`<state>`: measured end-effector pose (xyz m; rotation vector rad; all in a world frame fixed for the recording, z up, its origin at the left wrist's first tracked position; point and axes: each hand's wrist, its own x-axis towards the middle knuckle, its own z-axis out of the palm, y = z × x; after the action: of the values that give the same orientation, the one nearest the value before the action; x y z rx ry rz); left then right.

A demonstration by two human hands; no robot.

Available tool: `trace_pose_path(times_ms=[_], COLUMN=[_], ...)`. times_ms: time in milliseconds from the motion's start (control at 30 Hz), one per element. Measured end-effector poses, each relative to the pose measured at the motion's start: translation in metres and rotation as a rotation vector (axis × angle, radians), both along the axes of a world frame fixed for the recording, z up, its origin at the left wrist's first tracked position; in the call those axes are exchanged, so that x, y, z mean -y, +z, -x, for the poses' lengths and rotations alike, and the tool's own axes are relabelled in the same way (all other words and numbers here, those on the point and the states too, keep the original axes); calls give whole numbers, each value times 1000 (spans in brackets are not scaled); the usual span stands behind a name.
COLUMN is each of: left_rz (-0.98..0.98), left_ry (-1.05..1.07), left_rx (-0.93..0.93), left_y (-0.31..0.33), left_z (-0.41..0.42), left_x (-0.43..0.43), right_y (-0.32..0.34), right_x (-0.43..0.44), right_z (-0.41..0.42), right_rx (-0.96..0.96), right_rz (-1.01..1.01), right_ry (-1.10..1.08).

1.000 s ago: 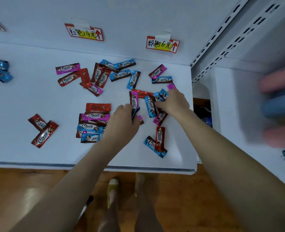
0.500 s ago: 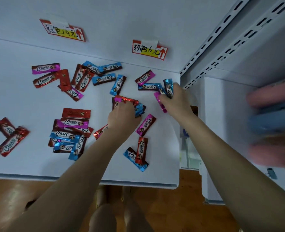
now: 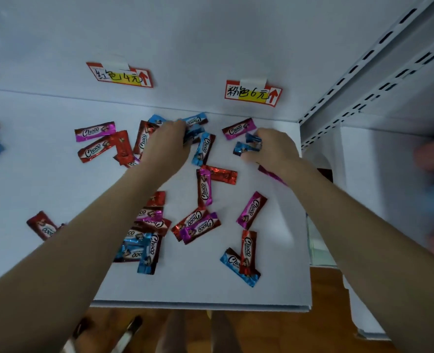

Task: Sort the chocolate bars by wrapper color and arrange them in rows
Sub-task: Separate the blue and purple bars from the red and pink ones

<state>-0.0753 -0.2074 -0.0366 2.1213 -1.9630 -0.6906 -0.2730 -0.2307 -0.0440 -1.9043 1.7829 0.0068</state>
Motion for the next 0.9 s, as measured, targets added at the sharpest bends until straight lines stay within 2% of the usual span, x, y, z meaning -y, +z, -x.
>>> trace_pose_path(times_ms=[100,233,333,467,533,767,900], left_rz=[24,-46,-86,-47,-31,-70,-104], left_ry=[-43,-67,-78,-58,-7,-3,-27], left_rx=[95,157,119,-6,-86,-134,-104], left_y=[-7,-14,-12,-3,2,13,5], left_z=[-5,-8,-9,-15,-26,-58,-48], left_x=[22,40,44,35,28,13,11], right_y=[1,5,7,11,12,-5,-5], right_x=[-16,-41,-47,-44,-39,-20,-14], right_z=[0,-9,-18,-38,-51,-89,-89], right_rx=[132,316,421,560,524,136,143], right_rz=[31,-1,-18,-78,-69,-69,-109], right_ry=[-89,-189,-266,-401,-407,-254,-300])
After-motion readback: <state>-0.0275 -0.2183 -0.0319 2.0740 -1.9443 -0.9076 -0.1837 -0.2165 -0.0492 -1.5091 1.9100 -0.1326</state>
